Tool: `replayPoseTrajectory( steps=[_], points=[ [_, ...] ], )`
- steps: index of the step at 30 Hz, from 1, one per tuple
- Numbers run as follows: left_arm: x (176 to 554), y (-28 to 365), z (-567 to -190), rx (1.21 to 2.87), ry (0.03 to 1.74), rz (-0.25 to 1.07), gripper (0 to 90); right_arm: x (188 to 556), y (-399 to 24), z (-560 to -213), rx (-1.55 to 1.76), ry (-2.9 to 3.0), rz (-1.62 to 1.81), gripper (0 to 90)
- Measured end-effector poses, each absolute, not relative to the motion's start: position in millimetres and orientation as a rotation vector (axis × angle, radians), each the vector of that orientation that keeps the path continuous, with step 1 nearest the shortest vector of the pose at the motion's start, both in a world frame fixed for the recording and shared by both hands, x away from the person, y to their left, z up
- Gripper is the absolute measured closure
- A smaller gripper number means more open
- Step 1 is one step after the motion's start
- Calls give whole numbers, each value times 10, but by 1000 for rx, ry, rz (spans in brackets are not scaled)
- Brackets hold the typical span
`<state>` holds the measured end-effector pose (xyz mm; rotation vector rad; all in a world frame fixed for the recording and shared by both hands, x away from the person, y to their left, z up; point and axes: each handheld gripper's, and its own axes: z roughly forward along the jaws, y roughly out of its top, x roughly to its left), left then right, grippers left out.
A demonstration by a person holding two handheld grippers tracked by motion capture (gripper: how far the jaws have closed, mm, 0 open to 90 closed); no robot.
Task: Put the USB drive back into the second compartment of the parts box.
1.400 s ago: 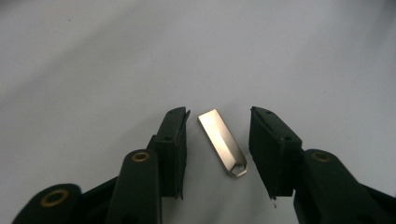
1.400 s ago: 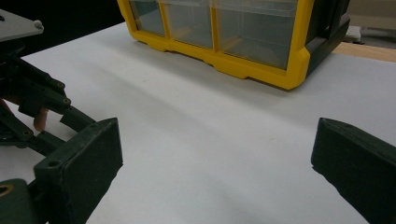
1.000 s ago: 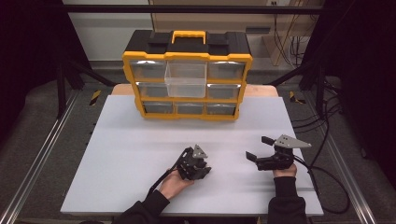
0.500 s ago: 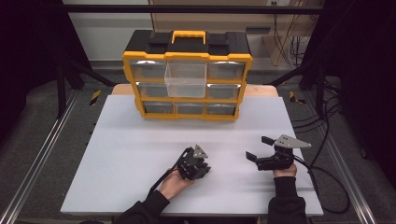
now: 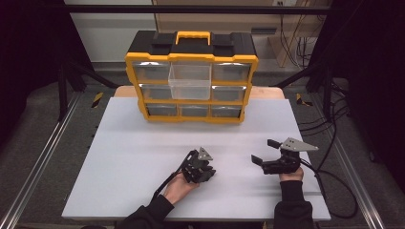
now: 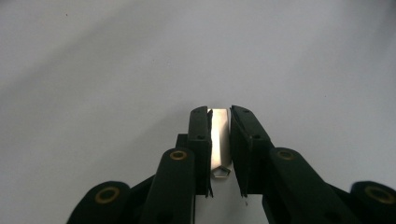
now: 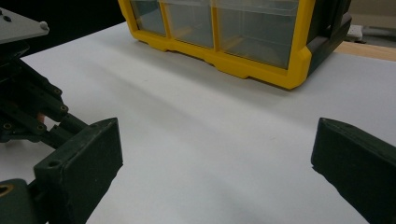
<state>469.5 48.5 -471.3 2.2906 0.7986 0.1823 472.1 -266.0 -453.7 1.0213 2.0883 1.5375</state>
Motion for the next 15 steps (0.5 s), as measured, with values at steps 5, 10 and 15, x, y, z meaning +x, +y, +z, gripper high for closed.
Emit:
replayPoseTrajectory(
  steps=[5,10,15],
  points=[
    [4691,477,-4712,2296,789,190,784,4723,-2657,-4539,1023,2090,1535,25],
    [4695,477,-4710,2298,787,188,789,4723,-2658,-4539,1023,2089,1537,25],
    [4696,481,-4711,2301,778,188,791,4723,-2662,-4537,1018,2089,1538,25]
  ],
)
